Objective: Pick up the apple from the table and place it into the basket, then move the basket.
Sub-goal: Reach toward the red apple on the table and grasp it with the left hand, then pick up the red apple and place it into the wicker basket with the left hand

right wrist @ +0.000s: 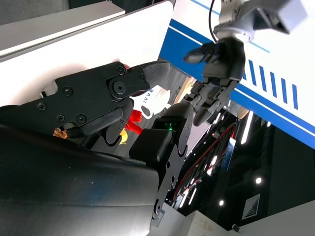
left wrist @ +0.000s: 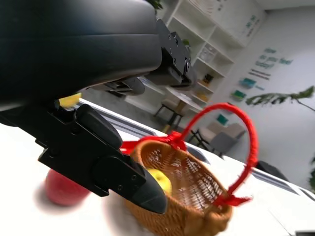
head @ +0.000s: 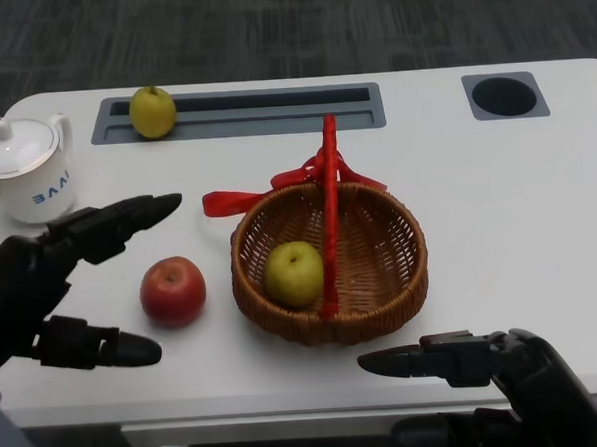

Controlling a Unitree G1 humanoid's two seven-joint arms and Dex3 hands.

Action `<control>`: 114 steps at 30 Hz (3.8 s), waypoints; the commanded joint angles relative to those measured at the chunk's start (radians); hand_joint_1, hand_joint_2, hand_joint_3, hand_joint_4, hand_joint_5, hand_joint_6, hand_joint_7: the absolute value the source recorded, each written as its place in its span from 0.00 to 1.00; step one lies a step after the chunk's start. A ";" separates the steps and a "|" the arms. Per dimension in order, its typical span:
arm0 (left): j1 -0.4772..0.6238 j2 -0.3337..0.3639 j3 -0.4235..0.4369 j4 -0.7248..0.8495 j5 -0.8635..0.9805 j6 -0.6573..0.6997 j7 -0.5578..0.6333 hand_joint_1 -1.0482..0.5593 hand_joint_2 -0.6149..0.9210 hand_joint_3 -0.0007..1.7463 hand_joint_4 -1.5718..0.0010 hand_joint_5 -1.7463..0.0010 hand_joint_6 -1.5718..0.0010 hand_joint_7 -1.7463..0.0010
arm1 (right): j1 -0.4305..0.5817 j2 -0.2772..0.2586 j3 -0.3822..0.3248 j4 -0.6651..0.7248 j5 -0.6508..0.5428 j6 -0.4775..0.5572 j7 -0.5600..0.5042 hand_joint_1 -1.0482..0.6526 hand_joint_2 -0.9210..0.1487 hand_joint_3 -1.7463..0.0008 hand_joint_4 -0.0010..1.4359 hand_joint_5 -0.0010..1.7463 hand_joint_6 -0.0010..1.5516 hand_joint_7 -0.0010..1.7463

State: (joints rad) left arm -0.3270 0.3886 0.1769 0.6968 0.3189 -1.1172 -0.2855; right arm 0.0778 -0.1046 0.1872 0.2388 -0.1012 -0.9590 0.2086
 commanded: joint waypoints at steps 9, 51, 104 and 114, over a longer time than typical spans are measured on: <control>-0.317 0.029 -0.289 0.525 0.305 0.213 0.430 0.27 0.83 0.00 0.76 0.99 0.78 0.99 | -0.001 -0.021 0.001 -0.020 0.032 0.005 0.010 0.34 0.06 1.00 0.66 0.00 0.56 0.00; -0.435 -0.032 -0.627 0.652 0.424 0.492 0.764 0.23 0.86 0.00 0.71 1.00 0.75 1.00 | 0.029 -0.031 0.006 -0.047 0.044 -0.017 0.015 0.33 0.04 1.00 0.67 0.00 0.56 0.00; -0.466 -0.011 -0.530 0.609 0.278 0.437 0.684 0.57 0.94 0.00 0.21 0.98 0.31 0.99 | 0.089 -0.041 0.016 -0.112 0.082 0.002 0.032 0.33 0.01 1.00 0.66 0.00 0.56 0.00; -0.426 0.086 -0.474 0.471 0.245 0.208 0.740 0.55 0.92 0.00 0.21 0.99 0.30 0.99 | 0.087 -0.034 0.017 -0.099 0.074 -0.008 0.028 0.33 0.01 1.00 0.66 0.00 0.56 0.00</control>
State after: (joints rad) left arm -0.7628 0.4454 -0.3127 1.2082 0.5836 -0.8558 0.4336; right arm 0.1684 -0.1366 0.2082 0.1355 -0.0334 -0.9562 0.2410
